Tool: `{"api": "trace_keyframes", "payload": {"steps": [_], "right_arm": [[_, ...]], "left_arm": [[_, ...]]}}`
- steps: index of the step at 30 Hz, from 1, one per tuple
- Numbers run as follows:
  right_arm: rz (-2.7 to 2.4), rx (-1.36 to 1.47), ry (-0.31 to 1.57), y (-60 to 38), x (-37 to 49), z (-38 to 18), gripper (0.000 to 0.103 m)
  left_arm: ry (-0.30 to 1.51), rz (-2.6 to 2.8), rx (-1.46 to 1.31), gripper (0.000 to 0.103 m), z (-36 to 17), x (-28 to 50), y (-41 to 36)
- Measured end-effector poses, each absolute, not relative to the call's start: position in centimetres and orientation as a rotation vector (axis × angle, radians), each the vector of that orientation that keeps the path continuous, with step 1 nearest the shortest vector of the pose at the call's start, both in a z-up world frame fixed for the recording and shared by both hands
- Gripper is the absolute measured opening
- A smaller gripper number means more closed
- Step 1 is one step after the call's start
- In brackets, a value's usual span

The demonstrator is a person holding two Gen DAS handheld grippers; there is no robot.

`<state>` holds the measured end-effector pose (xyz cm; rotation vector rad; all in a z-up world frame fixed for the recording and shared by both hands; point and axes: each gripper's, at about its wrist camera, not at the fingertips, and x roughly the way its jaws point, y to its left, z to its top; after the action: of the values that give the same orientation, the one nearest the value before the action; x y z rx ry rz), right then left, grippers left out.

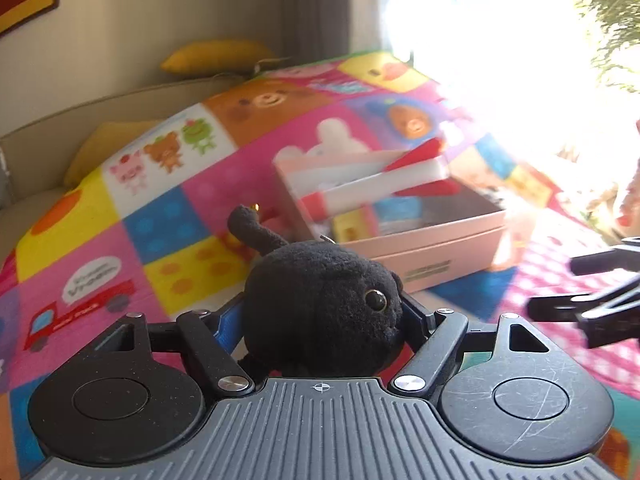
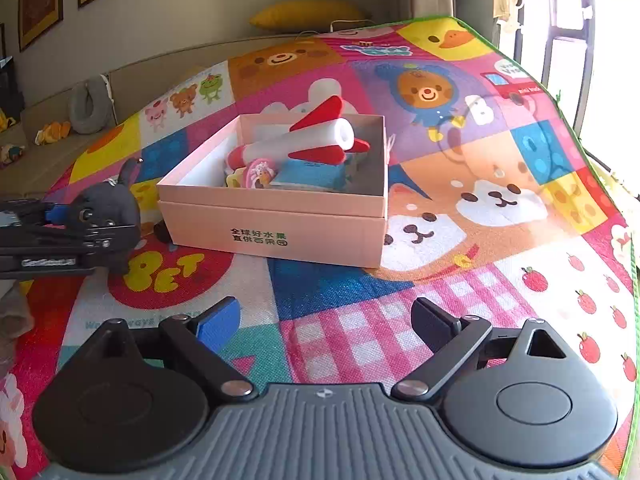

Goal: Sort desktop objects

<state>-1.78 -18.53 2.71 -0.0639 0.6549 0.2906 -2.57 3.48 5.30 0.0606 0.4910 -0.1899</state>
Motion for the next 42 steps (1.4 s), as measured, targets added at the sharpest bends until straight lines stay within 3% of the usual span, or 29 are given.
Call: {"api": "trace_keyframes", "payload": {"steps": [7, 12, 18, 23, 29, 31, 32, 33, 42], "right_arm": [[0.168, 0.062, 0.608, -22.0, -1.9, 3.6, 0.093], [0.098, 0.146, 0.577, -25.1, -2.9, 4.6, 0.098], [0.173, 0.110, 0.613, -23.7, -3.7, 4.0, 0.099], [0.266, 0.054, 0.607, -20.2, -3.8, 3.8, 0.099], [0.238, 0.044, 0.583, -19.5, -3.4, 3.3, 0.099], [0.212, 0.030, 0.582, -19.7, -3.1, 2.6, 0.099], [0.202, 0.024, 0.585, -19.8, -2.9, 2.3, 0.099], [0.194, 0.024, 0.589, -19.9, -2.8, 2.1, 0.099], [0.152, 0.098, 0.653, -21.2, -0.3, 0.2, 0.099]], "left_arm": [[0.338, -0.431, 0.091, 0.082, 5.9, -4.7, -3.1], [0.454, -0.504, 0.089, 0.083, 2.5, -4.0, -5.0], [0.567, -0.485, 0.102, 0.095, 0.8, -5.6, -2.6], [0.636, -0.481, 0.177, 0.096, 0.5, -6.9, -0.5], [0.580, -0.363, 0.137, 0.098, 2.4, -5.7, 4.0], [0.577, -0.289, 0.105, 0.089, 2.9, -4.0, 5.4], [0.588, -0.268, 0.077, 0.070, 3.0, -3.0, 6.1], [0.598, -0.255, 0.039, 0.065, 3.1, -1.9, 6.8], [0.575, -0.132, -0.071, 0.065, 3.4, 6.4, 10.6]]}}
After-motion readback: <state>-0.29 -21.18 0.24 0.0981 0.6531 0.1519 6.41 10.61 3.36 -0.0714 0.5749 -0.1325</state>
